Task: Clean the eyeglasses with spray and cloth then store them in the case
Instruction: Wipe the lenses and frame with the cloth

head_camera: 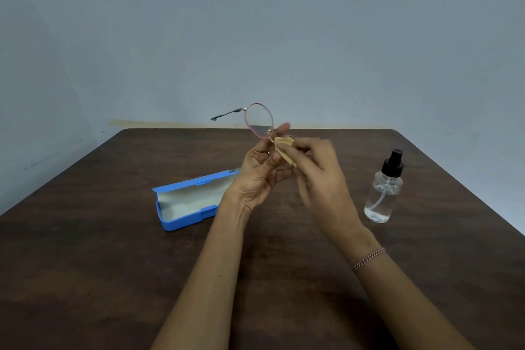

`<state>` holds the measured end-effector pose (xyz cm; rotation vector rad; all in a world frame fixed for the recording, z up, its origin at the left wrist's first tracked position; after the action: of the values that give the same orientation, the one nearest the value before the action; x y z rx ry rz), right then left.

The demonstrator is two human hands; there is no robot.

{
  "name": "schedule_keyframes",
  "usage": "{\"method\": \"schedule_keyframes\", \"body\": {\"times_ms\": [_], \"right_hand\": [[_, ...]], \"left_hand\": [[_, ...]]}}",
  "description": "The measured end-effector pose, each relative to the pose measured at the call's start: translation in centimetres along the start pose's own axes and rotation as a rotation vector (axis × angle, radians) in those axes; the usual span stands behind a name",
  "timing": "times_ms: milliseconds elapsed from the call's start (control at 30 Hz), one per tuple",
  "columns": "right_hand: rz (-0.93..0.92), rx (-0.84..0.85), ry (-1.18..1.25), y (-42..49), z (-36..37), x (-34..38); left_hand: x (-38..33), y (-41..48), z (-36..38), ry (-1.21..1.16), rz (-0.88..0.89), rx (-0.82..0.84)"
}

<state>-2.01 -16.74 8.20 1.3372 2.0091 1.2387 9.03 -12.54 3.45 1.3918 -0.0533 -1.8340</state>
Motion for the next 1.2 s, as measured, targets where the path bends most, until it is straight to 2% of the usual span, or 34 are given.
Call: {"method": "schedule_keyframes", "body": {"times_ms": [133,300,500,733,1000,1200], "right_hand": [[-0.047,0.039,-0.02,0.0,0.4,0.1],[0.0,-0.021,-0.047,0.0,-0.6,-0.7],[-0.138,0.045,-0.04,-0.2,-0.1,0.4],[0.028,-0.115,-0.075,-0.1,-2.0,-1.7],[-0.106,-0.004,-0.003,0.1,-0.6,0.2],[-0.034,-0.067,-0.09,0.1,-1.8,-1.4]], "left_hand": [[-1.0,-0.1,-0.6,-0.074,0.077,-0.037],[-0.7,0.1,-0.1,-0.051,0.067,-0.026],[-1.2,-0.1,-0.3,-0.142,0.103,-0.014],[0.6,0.1,1.0,-0.048,0.005,0.01],[-0.5,-0.1,0.5,-0.07,0.043,0.023],[0.3,0.0,0.9,-0.039,-0.022,0.036]]}}
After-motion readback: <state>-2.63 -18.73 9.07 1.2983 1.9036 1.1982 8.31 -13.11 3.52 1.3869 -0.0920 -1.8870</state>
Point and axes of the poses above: each hand's wrist, its own y-axis towards the middle knuckle, its own z-axis out of the palm, x = y × z, the point moved 8 cm from there along y, towards the middle knuckle, and after that the axes turned 6 degrees about x, right-handed, at the moved point
